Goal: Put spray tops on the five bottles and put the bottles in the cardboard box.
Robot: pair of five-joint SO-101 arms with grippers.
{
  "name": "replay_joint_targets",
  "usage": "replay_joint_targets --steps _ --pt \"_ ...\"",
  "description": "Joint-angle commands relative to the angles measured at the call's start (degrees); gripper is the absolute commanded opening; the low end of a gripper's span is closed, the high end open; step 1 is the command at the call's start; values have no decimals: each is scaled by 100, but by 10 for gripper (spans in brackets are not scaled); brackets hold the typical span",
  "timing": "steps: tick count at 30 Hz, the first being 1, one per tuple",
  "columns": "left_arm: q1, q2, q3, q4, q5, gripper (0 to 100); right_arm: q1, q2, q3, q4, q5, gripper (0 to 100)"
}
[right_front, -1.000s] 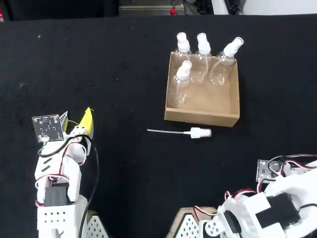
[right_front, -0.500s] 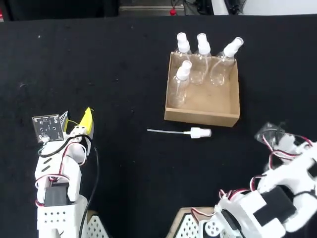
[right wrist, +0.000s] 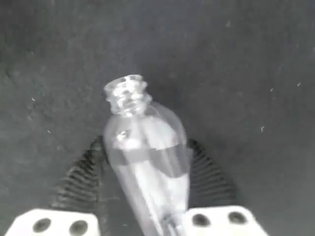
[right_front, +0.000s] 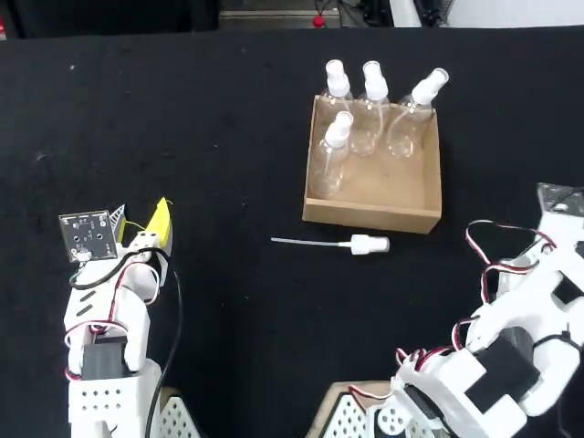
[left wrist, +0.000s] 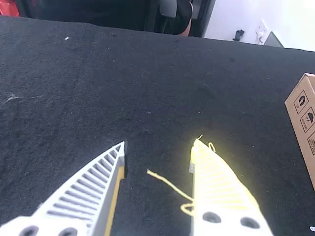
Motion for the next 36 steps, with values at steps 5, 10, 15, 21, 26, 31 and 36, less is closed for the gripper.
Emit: replay_joint_targets --steps 5,10,15,21,26,31,36 --pt "57 9 127 -105 44 209 -97 -13 -295 -26 -202 323" --pt "57 9 127 -105 44 209 -281 -13 -338 -79 -114 302" --pt "48 9 127 -105 44 209 -501 -13 -382 70 1284 304" --pt "57 9 127 -105 44 209 -334 -13 -690 404 2066 304" --pt "57 9 127 -105 44 209 -44 92 -576 -123 2418 304" --pt "57 9 127 -105 44 209 0 690 -462 -158 2409 302" --pt "57 9 127 -105 44 209 167 1429 -884 -149 2409 301"
